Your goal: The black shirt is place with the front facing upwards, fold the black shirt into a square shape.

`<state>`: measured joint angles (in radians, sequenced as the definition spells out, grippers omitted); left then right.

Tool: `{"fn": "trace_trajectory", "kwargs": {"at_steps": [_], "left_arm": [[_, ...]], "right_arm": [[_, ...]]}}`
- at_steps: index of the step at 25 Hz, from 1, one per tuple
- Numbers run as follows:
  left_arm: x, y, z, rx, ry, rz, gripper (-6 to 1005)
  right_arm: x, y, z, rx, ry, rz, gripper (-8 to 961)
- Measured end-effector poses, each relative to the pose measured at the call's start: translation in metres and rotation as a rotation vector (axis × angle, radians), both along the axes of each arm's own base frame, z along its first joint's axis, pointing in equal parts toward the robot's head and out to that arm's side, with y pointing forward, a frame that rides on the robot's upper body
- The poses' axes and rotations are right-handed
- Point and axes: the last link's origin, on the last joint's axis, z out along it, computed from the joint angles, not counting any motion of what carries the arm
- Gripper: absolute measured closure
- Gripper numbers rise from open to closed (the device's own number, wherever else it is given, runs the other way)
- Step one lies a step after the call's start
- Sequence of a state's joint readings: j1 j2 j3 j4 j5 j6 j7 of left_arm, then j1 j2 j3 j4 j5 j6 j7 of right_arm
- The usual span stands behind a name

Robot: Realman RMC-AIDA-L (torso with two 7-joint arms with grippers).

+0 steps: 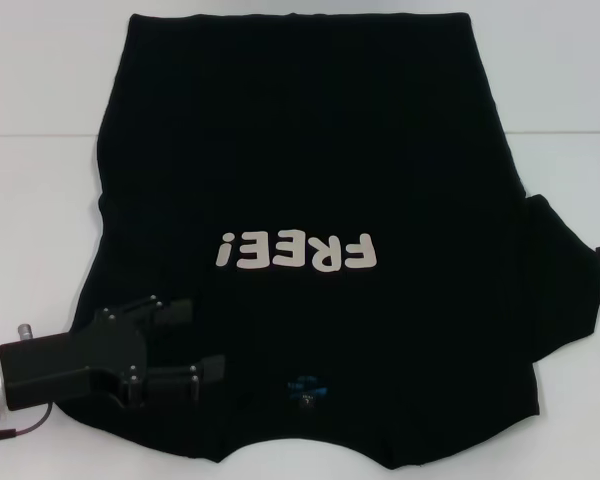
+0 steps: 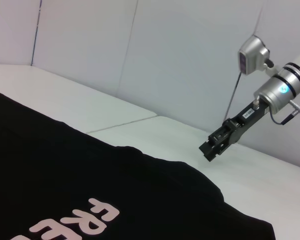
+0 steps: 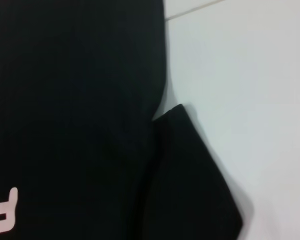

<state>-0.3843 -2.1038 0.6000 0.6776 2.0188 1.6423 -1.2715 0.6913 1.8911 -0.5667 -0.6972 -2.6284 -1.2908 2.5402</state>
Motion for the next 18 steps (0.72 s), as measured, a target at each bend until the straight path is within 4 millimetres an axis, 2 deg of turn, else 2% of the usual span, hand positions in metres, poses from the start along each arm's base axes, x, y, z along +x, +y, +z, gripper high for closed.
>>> {"fn": "trace_trajectory", "kwargs": {"at_steps": [12,18], "left_arm": [[0.001,0.001,-0.002,-0.004,-0.005,-0.001,63],[0.002,0.000,-0.002,-0.004,-0.006,-0.001,63]], "right_arm": [[-0.003,0.009,-0.032,-0.028,-0.034,0.012,17],[-0.005,0.011,-0.037,-0.028,-0.042,0.020,20]]}}
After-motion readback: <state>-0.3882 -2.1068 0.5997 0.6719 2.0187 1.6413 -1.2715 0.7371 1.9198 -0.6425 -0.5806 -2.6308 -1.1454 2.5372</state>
